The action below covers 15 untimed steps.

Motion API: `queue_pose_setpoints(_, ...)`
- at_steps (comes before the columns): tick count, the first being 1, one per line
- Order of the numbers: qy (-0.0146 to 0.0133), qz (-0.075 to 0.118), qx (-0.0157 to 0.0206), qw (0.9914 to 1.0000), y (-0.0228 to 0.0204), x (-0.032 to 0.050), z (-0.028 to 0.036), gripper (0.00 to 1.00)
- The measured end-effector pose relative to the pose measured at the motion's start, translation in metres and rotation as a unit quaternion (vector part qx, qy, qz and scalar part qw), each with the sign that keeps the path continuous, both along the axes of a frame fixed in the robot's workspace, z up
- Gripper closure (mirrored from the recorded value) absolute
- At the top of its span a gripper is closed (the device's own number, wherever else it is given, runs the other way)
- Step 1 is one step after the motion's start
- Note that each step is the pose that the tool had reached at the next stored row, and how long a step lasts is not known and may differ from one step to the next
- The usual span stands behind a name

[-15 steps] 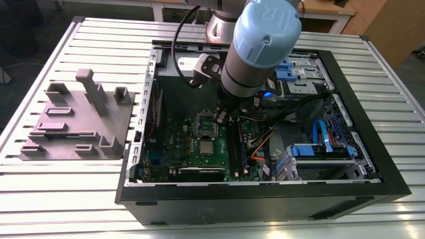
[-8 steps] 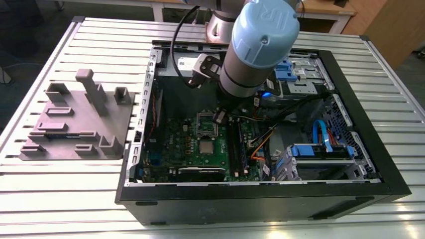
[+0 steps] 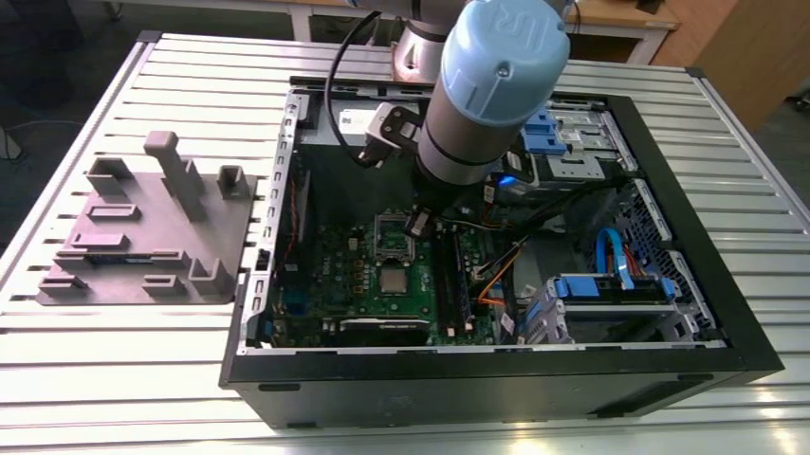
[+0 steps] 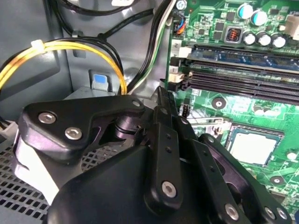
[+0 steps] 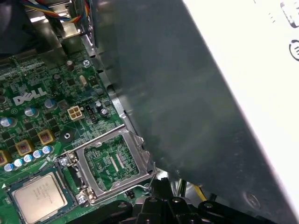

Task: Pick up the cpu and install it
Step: 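Close the cpu cover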

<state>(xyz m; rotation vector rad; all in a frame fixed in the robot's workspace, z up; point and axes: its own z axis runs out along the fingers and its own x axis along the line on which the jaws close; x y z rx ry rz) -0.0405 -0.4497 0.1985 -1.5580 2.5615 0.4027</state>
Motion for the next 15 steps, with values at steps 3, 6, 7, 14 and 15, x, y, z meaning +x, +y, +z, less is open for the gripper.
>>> queue_pose_setpoints(3, 0.0003, 0.0, -0.0002, 1.0, 0.0, -0.0001, 0.003, 0.9)
queue_pose_setpoints(6, 0.0003, 0.0, -0.0021, 1.0, 0.0001, -0.0006, 0.0062, 0.9)
queue_pose_setpoints(7, 0.0002, 0.0, -0.0038, 0.99999, 0.0001, -0.0007, 0.0069, 0.9)
queue_pose_setpoints(14, 0.0003, 0.0, -0.0198, 0.9998, 0.0, -0.0011, 0.0115, 0.9)
queue_pose_setpoints(15, 0.0003, 0.0, -0.0219, 0.99976, 0.0, -0.0012, 0.0123, 0.9)
